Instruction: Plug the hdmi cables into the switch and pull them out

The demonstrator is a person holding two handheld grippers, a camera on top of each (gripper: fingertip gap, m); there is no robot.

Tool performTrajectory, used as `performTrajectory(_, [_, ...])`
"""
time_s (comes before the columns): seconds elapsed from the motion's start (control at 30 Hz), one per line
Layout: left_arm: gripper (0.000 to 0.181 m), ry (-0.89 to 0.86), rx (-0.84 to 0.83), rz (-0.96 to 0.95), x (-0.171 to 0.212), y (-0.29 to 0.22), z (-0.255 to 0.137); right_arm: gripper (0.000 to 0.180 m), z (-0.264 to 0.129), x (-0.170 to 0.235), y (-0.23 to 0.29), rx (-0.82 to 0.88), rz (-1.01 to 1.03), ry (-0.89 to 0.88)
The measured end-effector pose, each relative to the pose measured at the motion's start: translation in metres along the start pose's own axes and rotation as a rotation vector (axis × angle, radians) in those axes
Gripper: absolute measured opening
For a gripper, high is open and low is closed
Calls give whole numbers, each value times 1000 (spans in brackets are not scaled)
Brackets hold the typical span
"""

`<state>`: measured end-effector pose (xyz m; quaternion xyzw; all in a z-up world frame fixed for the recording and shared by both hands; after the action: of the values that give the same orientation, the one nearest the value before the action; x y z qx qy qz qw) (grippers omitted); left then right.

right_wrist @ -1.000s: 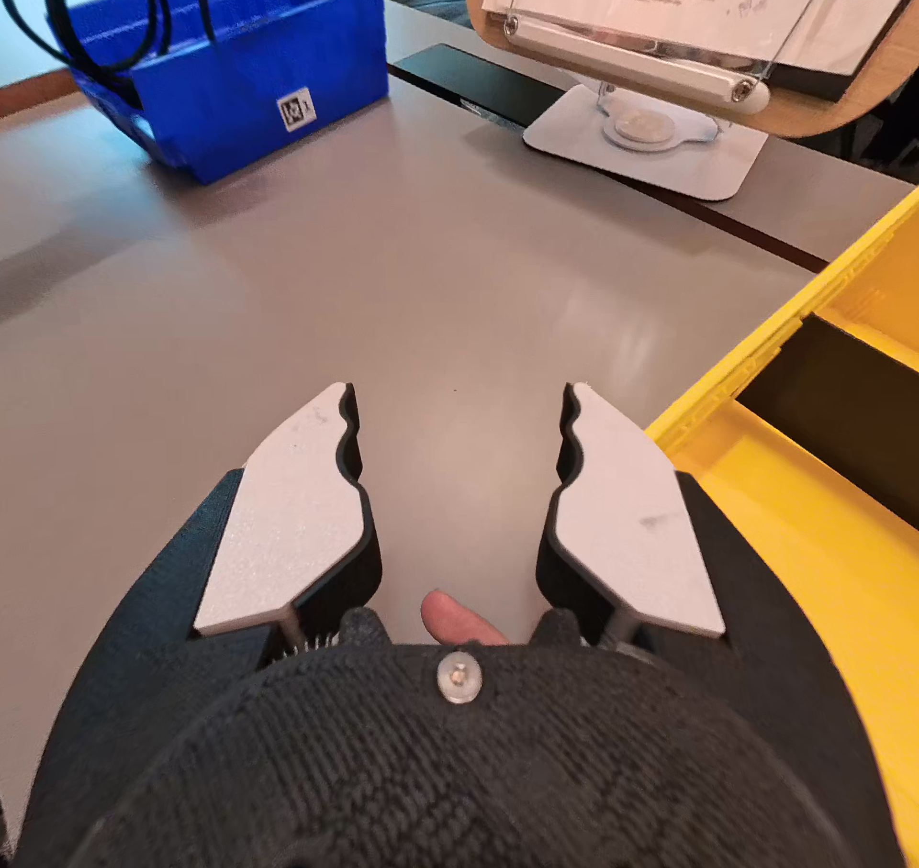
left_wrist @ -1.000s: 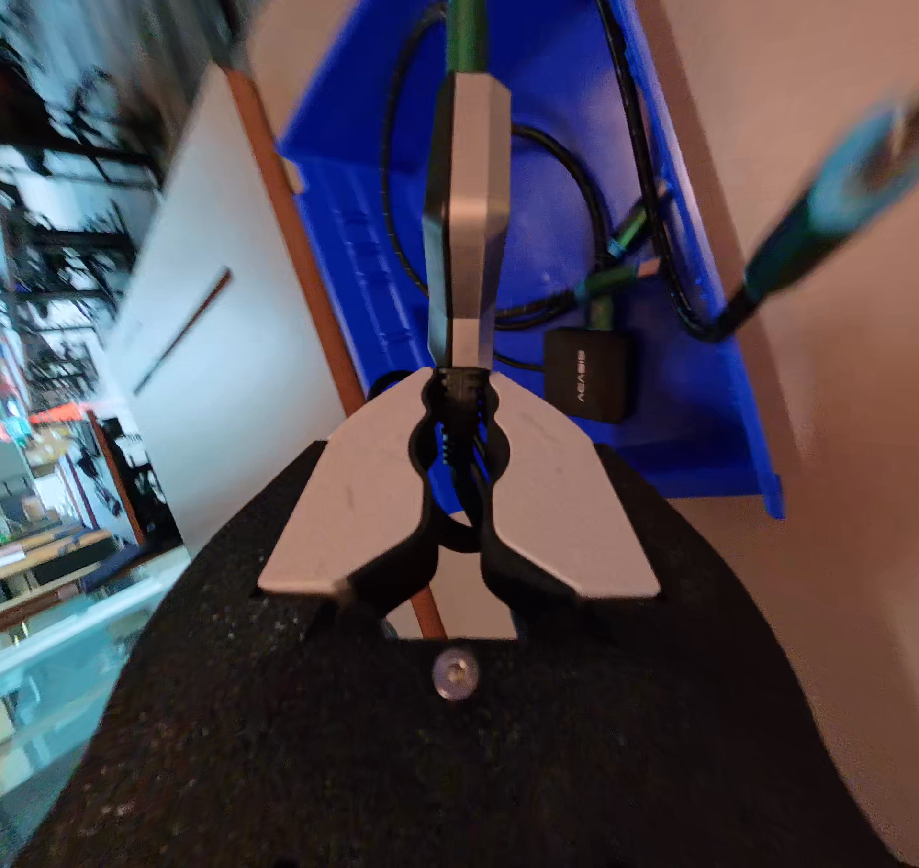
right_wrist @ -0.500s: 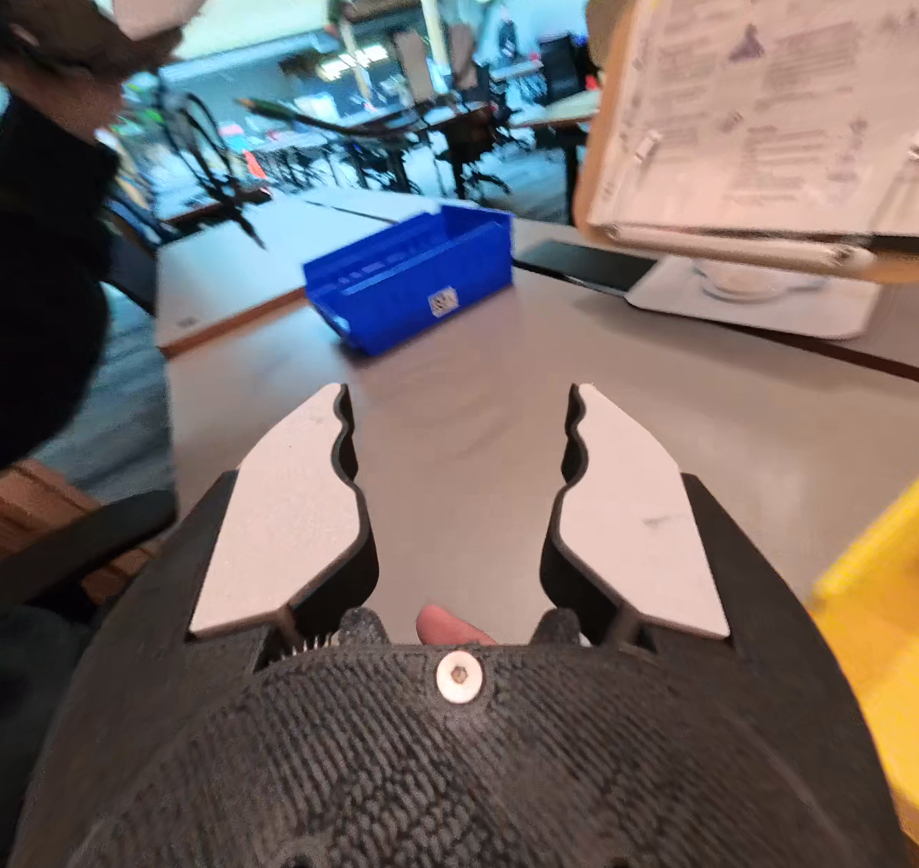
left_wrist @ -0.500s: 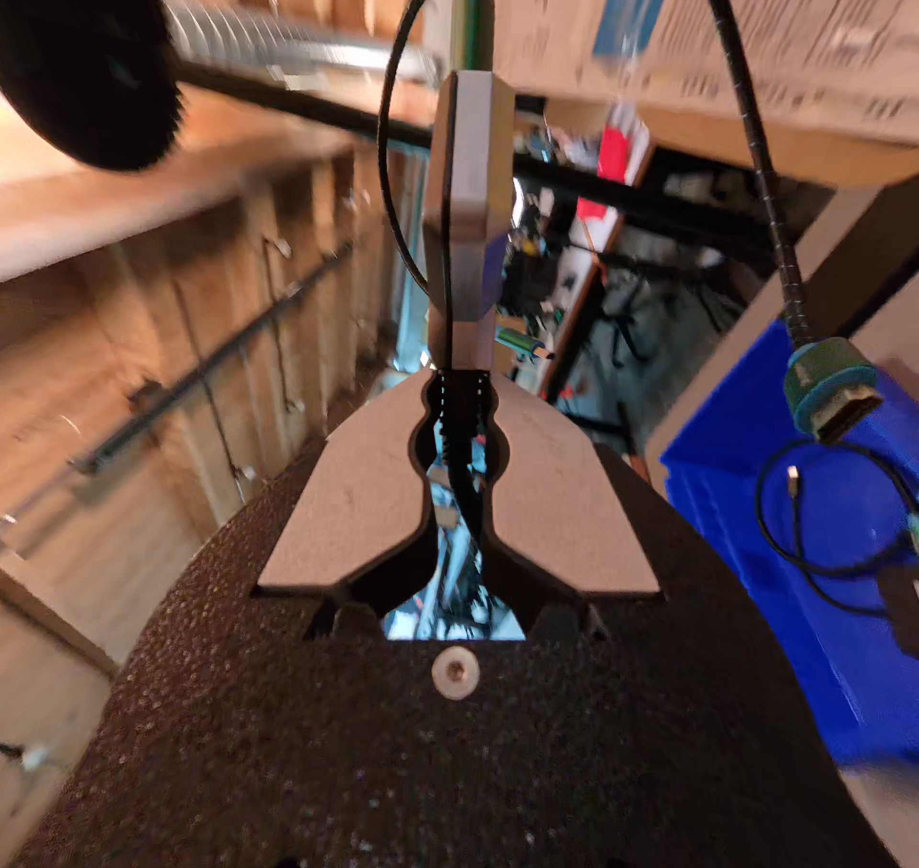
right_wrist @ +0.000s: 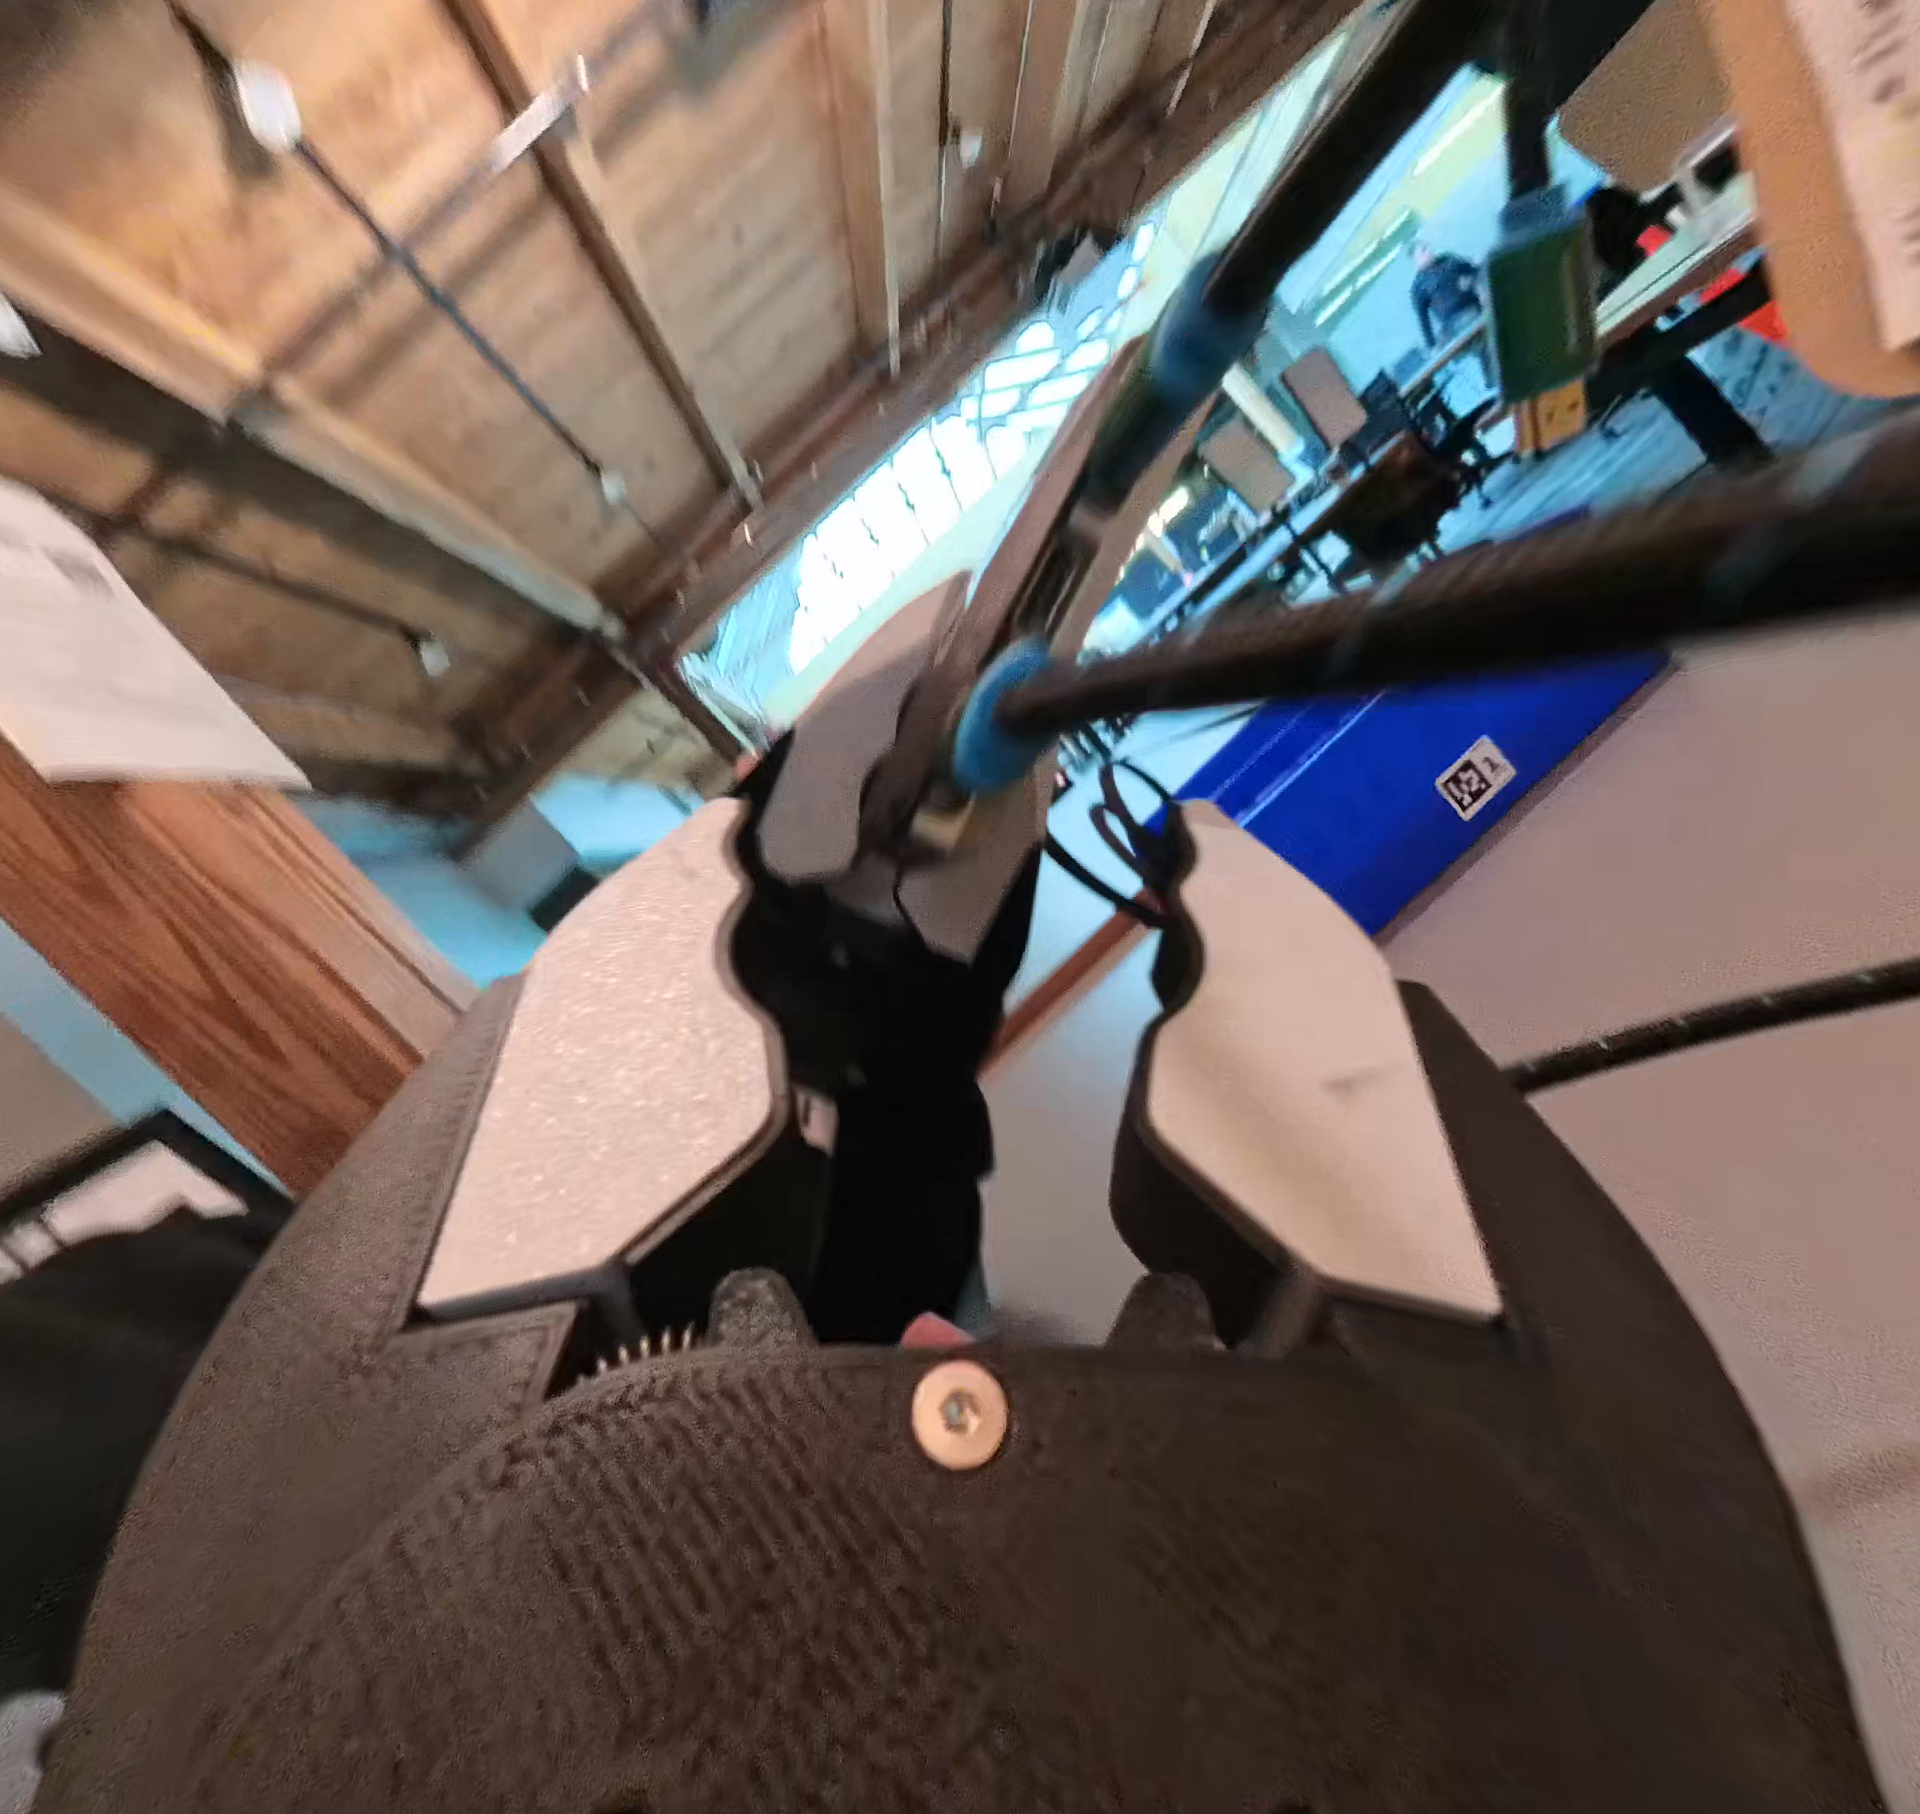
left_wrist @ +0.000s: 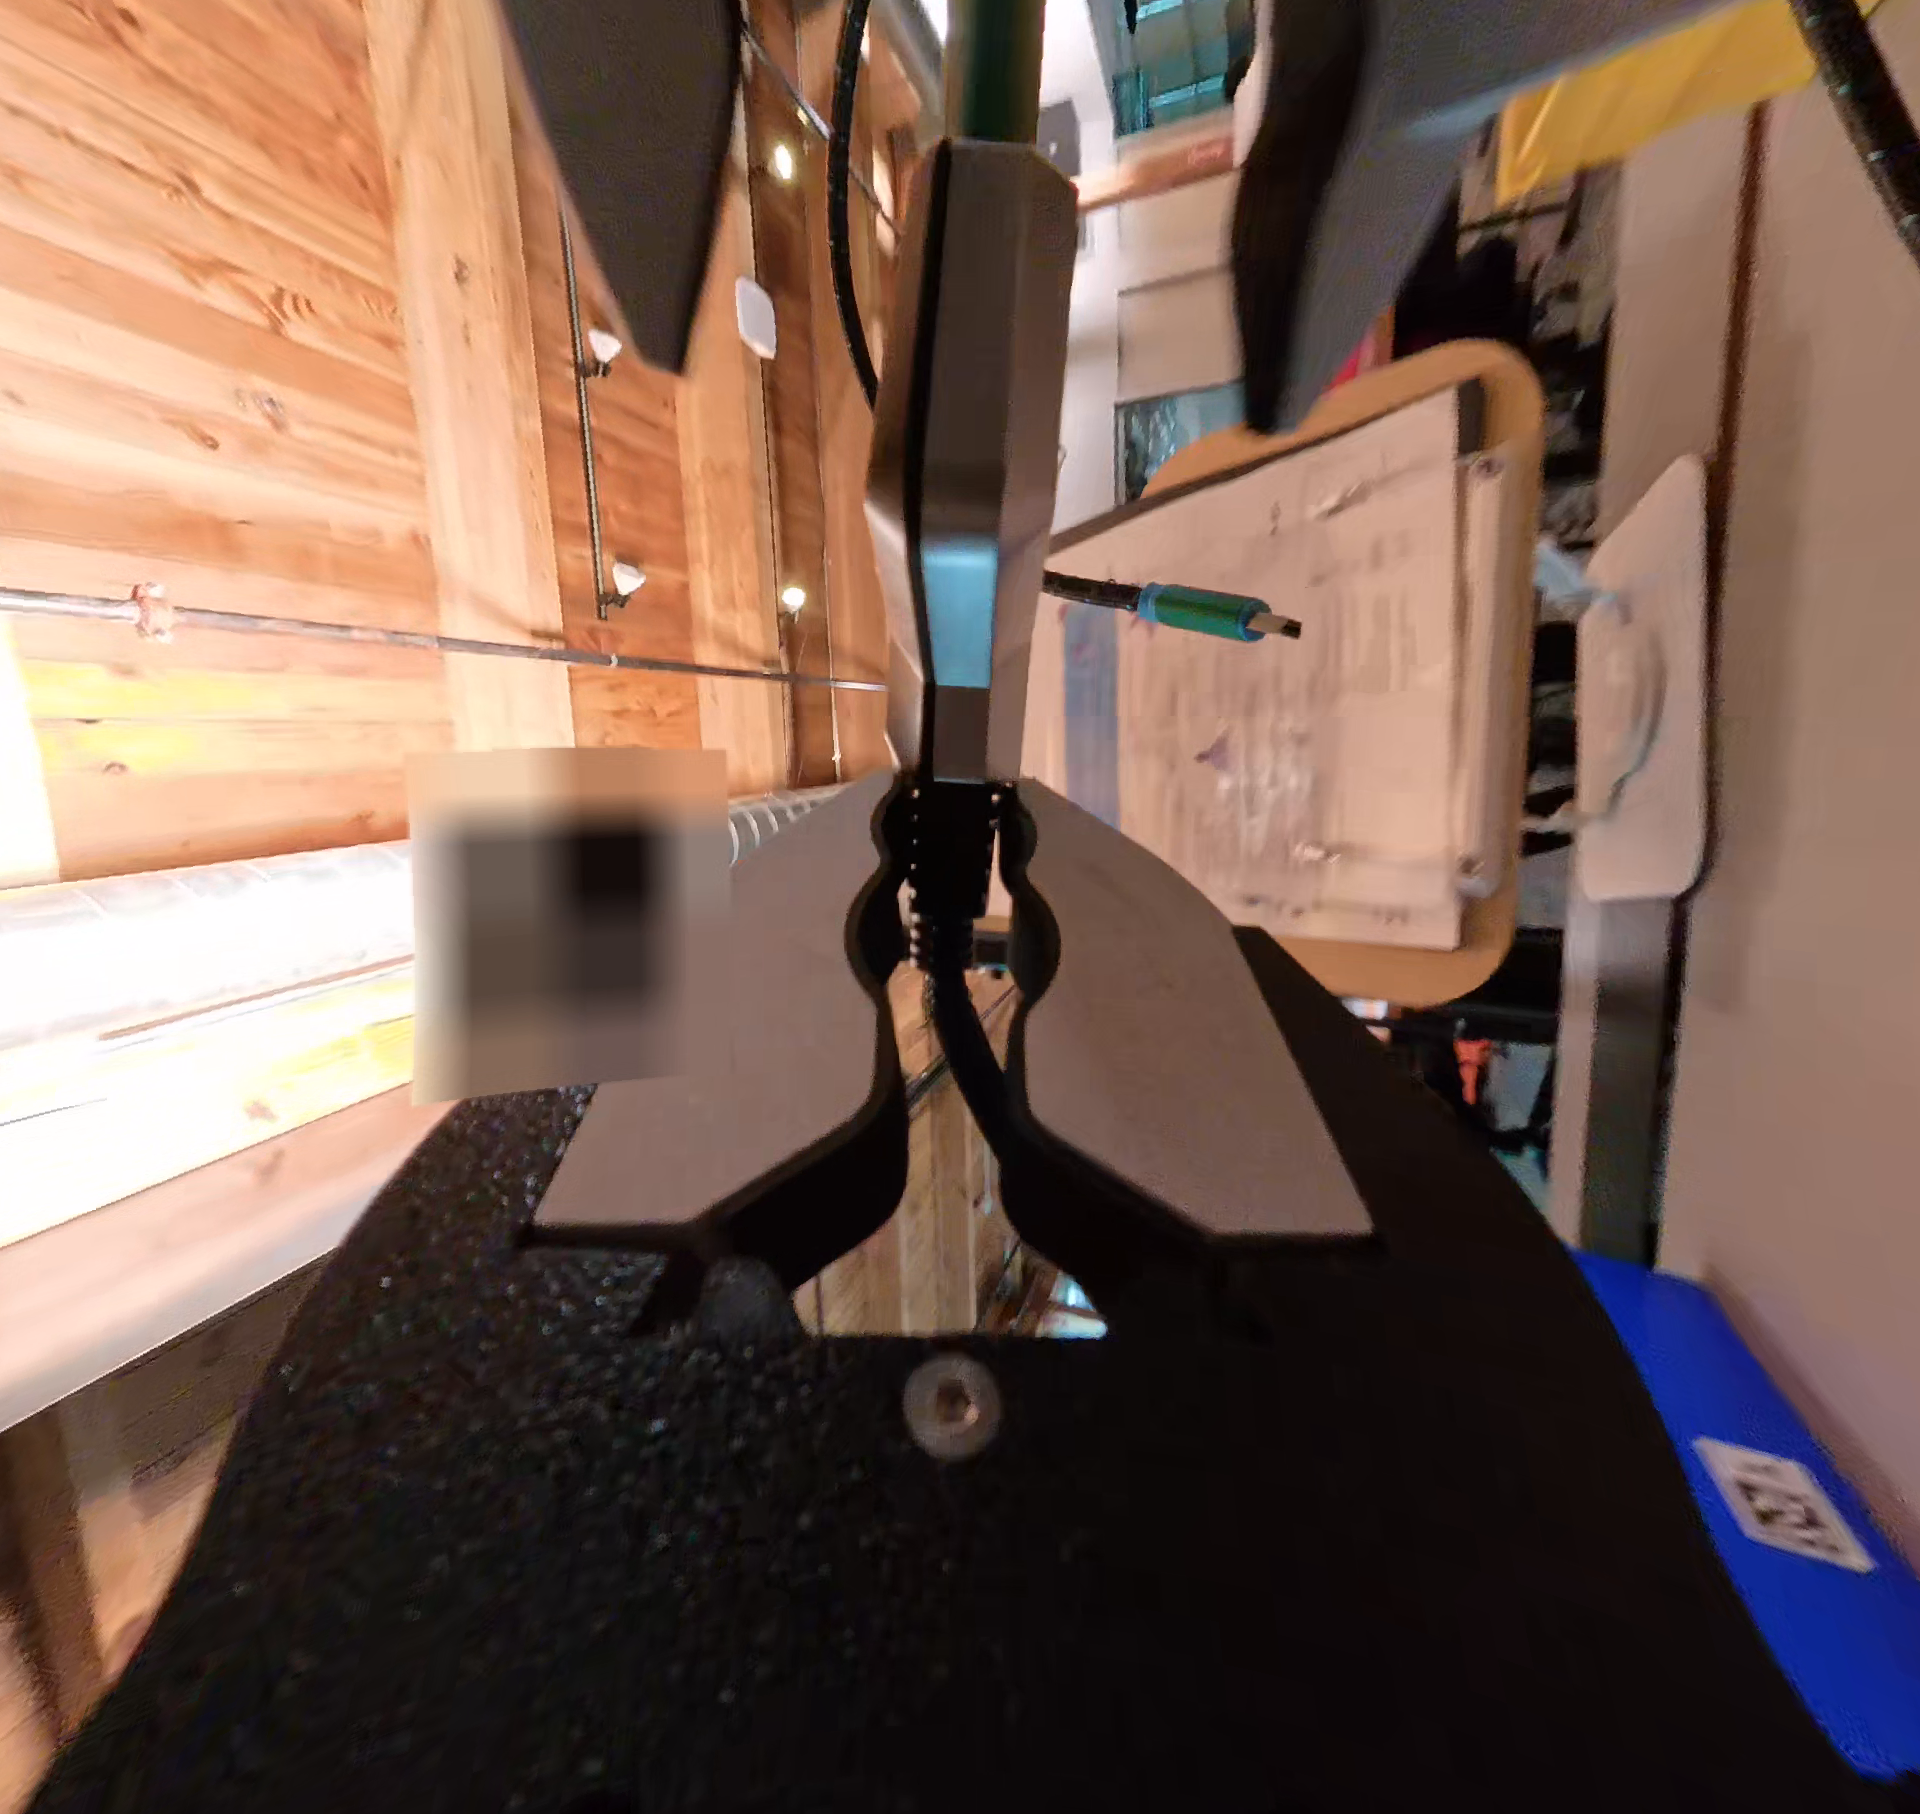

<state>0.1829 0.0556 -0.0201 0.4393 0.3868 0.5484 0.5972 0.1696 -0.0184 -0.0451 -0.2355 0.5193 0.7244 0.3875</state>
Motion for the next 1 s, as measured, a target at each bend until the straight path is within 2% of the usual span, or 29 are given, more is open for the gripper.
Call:
performTrajectory(0.1, [15, -67, 2, -18, -22, -20, -8, 29, -13, -4, -13, 0, 109, -84])
performTrajectory(0.23, [16, -99, 20, -82, -28, -36, -13, 26, -21, 8, -20, -18, 149, -68])
performTrajectory(0.3, [19, -128, 110, -175, -30, -45, -17, 24, -24, 13, -25, -19, 161, -66])
performTrajectory(0.37, [23, -149, 254, -365, -32, -48, -24, 23, -27, 15, -28, -26, 175, -61])
performTrajectory(0.47, [43, -207, 431, -751, -37, -27, -43, 23, -31, 3, -18, -57, 154, -84])
performTrajectory(0.57, [44, -299, 450, -1064, -41, 19, -65, 23, -39, -21, 8, -131, 102, -126])
performTrajectory(0.67, [43, -365, 444, -1195, -46, 42, -81, 23, -43, -33, 24, -142, 54, -132])
performTrajectory(0.83, [44, -240, 613, -1432, -35, 16, -79, 21, -39, -20, 10, -73, 88, -127])
performTrajectory(1.0, [44, -331, 749, -1569, -22, -25, -83, 21, -29, 4, -7, 6, 161, -145])
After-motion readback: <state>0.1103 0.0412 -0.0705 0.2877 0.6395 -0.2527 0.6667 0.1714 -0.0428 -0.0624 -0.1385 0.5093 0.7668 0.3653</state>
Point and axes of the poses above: each gripper's, where its closed fingertips meet, z out along the fingers, x out of its underside, y = z × x across the jaws, the point moved 2 cm from there along -z, back along the fingers, and after that the axes turned 10 degrees about -z, right-handed, at the moved point
